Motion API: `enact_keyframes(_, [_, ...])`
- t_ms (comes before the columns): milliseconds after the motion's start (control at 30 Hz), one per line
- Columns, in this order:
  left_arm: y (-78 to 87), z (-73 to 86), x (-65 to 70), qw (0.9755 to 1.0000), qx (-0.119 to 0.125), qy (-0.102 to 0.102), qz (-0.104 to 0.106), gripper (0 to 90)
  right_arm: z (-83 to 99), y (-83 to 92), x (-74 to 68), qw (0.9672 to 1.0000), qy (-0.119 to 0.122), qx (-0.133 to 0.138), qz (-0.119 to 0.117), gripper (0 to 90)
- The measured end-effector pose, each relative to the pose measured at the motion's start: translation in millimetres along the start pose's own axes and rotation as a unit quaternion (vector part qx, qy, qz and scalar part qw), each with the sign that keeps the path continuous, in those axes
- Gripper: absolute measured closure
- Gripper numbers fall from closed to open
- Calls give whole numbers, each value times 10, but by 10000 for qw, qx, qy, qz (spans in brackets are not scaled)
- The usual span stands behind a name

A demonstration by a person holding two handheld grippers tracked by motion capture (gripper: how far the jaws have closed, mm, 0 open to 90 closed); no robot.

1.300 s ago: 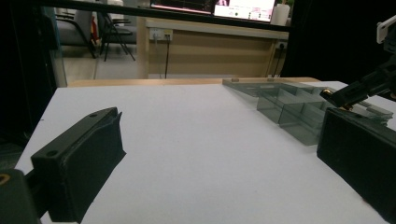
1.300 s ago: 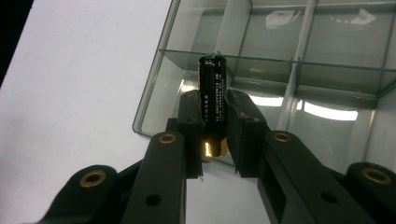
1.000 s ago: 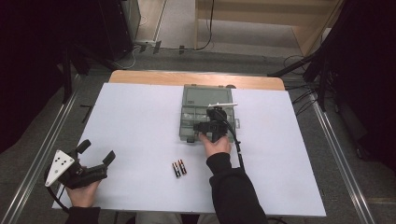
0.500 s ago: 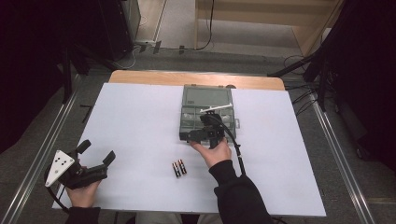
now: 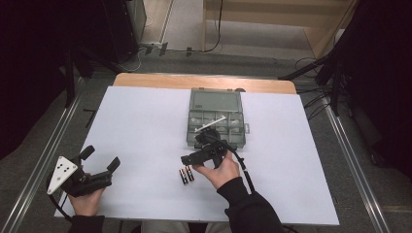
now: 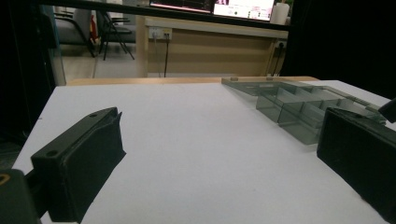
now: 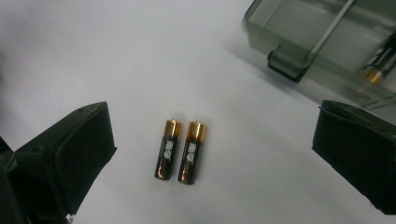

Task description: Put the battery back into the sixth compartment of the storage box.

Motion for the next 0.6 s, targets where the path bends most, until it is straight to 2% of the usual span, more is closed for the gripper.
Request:
enact_keyframes(133, [0, 1, -1, 10000, -3, 3, 0, 3, 33, -50, -50, 9998, 82, -172, -33, 0])
enact_keyframes(233, [-1, 2, 1, 10000, -10, -2, 8, 3, 82, -128, -83, 9990, 257, -366, 56, 0])
enact_keyframes(333, [-4, 3, 3, 10000, -10, -2, 11, 3, 112, -187, -104, 9981, 320, -508, 162, 0])
enact_keyframes(600, [-3, 3, 2, 10000, -10, -1, 13, 3, 147, -271, -133, 9965, 424, -664, 269, 17])
Point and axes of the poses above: each handheld gripper's, and its own axes: y roughly backward along the jaws, z roughly out of its underside, x roughly to its right, the point moved 1 cm from there along -y, roughly forward along the jaws, and after that the axes turned 3 degrees about y, right-handed, at the moved point
